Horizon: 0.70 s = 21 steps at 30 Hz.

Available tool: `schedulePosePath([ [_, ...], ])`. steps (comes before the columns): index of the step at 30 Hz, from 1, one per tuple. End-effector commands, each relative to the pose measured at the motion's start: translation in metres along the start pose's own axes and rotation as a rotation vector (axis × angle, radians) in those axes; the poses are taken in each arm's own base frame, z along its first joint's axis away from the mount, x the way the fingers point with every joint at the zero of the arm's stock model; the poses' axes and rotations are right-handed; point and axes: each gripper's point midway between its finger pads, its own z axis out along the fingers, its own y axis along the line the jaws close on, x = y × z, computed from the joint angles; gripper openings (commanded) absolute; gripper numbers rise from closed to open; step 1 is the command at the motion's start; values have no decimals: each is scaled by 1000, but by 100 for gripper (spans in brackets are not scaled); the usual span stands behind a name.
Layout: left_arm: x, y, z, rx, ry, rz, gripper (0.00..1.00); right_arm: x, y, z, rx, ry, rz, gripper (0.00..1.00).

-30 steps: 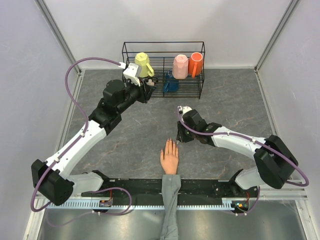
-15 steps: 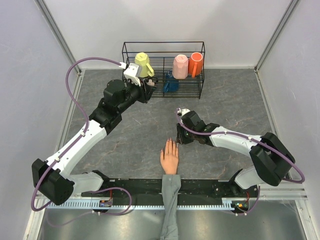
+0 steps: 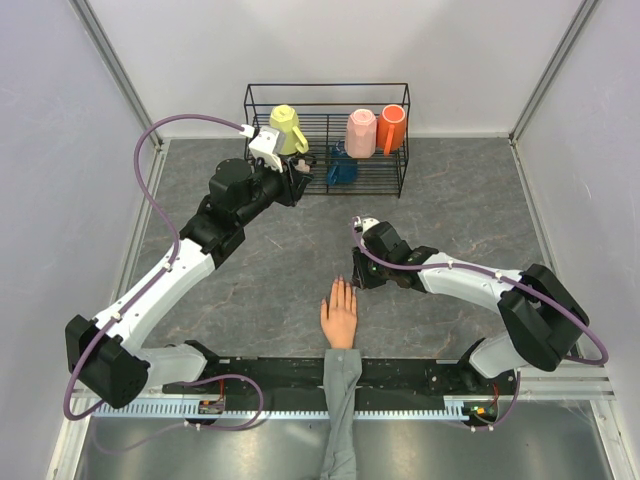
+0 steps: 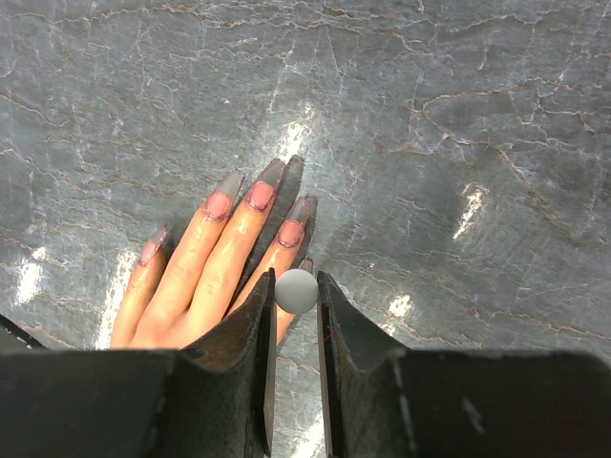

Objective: Paint the nails

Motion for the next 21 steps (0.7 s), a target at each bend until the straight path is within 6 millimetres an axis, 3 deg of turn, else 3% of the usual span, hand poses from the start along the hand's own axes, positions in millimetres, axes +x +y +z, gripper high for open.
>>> schedulePosePath([
  [1, -28, -8, -2, 27, -73, -21, 2, -2, 3, 2, -22, -9, 0, 0],
  [21, -28, -8, -7, 24, -75, -24, 2, -11, 1, -11, -3, -60, 3, 0],
])
